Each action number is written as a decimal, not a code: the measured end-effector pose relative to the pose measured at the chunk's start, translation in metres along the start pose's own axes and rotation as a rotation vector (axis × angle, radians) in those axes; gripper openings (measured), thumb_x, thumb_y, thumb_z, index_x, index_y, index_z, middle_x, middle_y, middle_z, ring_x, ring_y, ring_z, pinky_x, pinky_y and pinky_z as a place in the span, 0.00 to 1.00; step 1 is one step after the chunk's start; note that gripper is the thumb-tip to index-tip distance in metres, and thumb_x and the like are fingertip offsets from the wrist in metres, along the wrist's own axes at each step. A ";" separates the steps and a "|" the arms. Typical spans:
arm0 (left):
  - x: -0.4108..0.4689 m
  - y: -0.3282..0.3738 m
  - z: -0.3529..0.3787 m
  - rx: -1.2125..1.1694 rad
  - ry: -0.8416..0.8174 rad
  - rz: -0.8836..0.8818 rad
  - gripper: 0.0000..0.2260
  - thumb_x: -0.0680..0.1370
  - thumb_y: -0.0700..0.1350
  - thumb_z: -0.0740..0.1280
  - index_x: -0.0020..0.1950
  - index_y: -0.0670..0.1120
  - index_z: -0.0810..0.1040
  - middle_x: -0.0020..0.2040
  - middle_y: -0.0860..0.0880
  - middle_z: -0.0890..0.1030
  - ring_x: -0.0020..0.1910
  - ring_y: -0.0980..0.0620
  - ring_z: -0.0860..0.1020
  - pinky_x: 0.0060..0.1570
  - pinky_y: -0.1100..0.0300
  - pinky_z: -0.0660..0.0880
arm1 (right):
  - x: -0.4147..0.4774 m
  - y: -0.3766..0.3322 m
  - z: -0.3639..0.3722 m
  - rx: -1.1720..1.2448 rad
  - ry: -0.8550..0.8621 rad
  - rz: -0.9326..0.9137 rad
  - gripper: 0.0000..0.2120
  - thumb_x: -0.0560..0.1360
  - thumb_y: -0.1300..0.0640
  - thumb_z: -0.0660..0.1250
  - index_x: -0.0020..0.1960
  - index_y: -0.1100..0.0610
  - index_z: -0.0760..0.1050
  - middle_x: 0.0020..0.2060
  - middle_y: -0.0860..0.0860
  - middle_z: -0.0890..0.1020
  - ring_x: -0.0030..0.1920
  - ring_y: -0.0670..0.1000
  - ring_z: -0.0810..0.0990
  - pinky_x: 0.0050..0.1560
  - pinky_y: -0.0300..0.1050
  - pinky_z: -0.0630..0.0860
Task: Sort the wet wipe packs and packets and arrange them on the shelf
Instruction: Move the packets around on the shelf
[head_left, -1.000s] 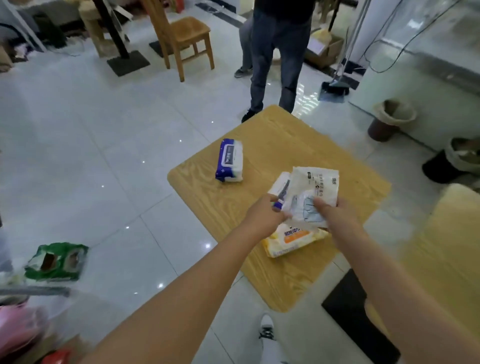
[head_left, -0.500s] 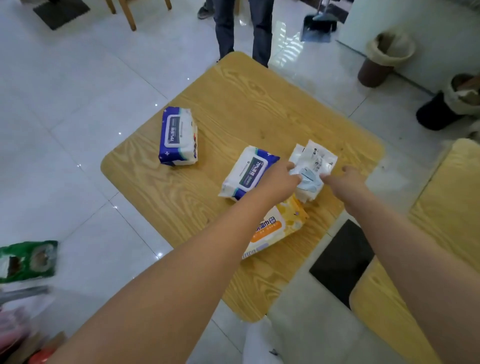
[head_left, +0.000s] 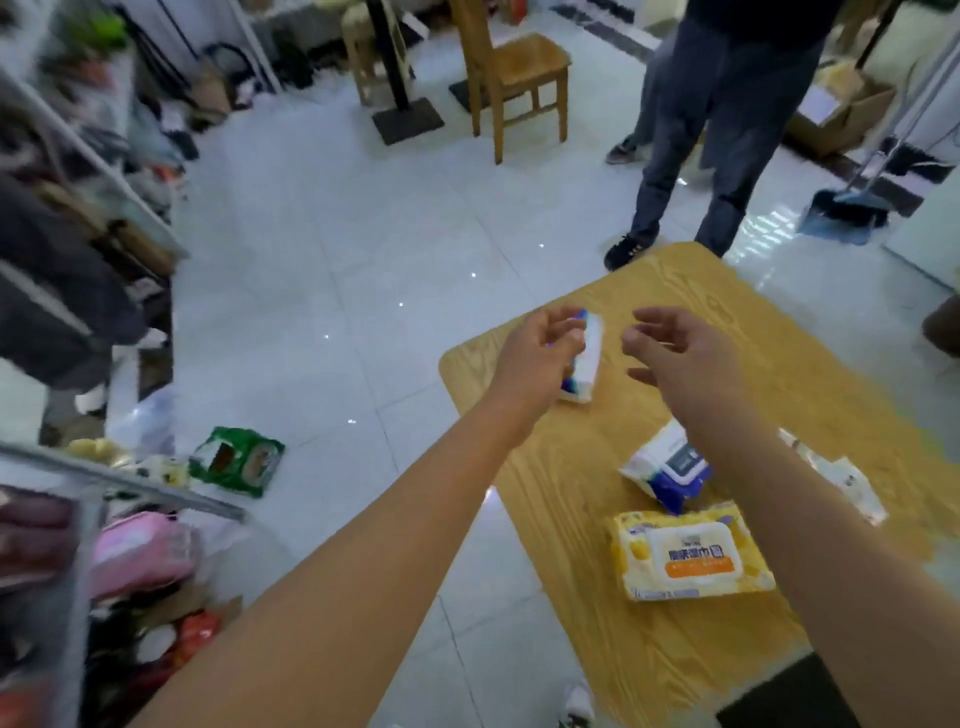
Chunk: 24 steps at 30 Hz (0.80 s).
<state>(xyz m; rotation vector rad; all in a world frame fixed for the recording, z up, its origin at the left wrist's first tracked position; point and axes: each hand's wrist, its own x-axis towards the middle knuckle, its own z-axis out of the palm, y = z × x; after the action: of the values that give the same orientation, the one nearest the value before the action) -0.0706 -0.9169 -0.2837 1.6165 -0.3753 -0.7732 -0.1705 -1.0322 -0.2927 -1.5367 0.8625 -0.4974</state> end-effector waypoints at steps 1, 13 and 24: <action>-0.010 0.014 -0.030 -0.028 0.053 0.027 0.12 0.82 0.38 0.62 0.64 0.46 0.75 0.61 0.47 0.80 0.56 0.49 0.80 0.57 0.52 0.77 | -0.005 -0.019 0.025 0.024 -0.046 -0.029 0.12 0.76 0.60 0.70 0.59 0.55 0.77 0.51 0.52 0.83 0.54 0.53 0.82 0.52 0.50 0.82; -0.228 0.115 -0.407 0.015 0.736 0.350 0.12 0.81 0.38 0.63 0.64 0.45 0.76 0.58 0.48 0.81 0.56 0.51 0.79 0.53 0.59 0.76 | -0.183 -0.222 0.378 0.165 -0.757 -0.343 0.10 0.76 0.61 0.70 0.57 0.55 0.78 0.51 0.57 0.84 0.52 0.55 0.84 0.51 0.50 0.82; -0.442 0.121 -0.608 0.043 1.330 0.312 0.09 0.79 0.38 0.66 0.55 0.51 0.78 0.52 0.52 0.81 0.47 0.58 0.79 0.44 0.71 0.76 | -0.397 -0.292 0.617 0.145 -1.277 -0.422 0.10 0.77 0.61 0.70 0.58 0.59 0.78 0.51 0.60 0.84 0.48 0.57 0.85 0.47 0.47 0.83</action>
<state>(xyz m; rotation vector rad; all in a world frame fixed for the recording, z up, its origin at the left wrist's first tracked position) 0.0366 -0.2081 -0.0278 1.7043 0.3255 0.6043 0.1061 -0.3360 -0.0432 -1.5114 -0.4749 0.1810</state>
